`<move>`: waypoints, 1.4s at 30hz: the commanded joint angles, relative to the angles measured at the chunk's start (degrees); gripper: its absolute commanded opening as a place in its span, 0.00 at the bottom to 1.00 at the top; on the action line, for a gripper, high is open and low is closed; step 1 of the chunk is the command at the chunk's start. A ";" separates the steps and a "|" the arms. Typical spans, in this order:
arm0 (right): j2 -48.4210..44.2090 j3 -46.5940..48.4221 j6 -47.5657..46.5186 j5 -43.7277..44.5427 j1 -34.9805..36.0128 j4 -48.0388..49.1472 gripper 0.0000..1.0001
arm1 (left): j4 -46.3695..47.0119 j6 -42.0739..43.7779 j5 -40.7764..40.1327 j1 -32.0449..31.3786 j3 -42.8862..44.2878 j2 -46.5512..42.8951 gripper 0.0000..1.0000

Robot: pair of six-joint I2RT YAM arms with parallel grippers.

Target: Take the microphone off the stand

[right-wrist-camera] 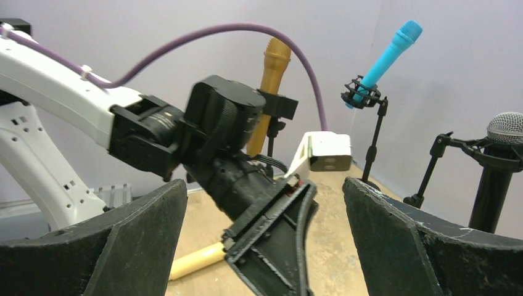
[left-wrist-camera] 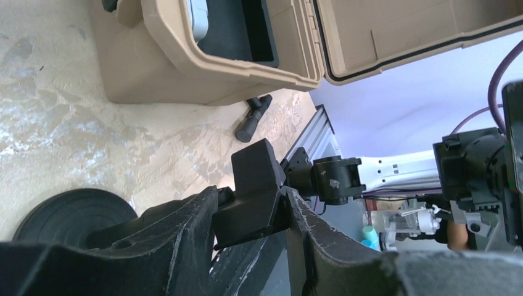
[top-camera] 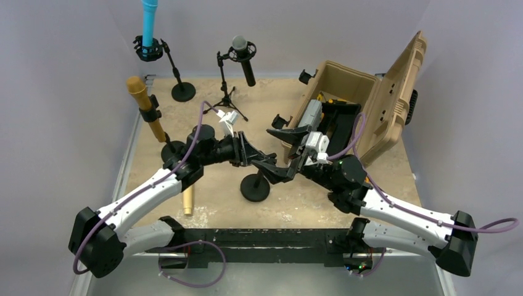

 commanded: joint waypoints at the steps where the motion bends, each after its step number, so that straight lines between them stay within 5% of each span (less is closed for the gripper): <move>1: -2.32 -0.73 2.27 0.87 -0.04 4.52 0.95 | 1.48 -1.82 2.17 0.34 3.44 5.39 0.00; 13: -3.79 -1.17 1.76 1.88 -0.02 3.70 0.95 | 3.90 -2.24 6.80 4.06 12.71 14.64 0.00; 24: -2.61 -0.06 1.42 1.71 -0.02 3.54 0.95 | 18.86 -13.35 12.00 2.39 15.22 20.67 0.00; 37: -1.64 0.51 1.40 1.26 -0.04 3.69 0.95 | 14.54 -8.21 10.51 -0.45 15.42 21.75 0.00; 42: -2.87 -0.04 1.47 1.68 -0.04 3.37 0.95 | 16.40 -9.54 11.39 -0.53 10.50 21.62 0.39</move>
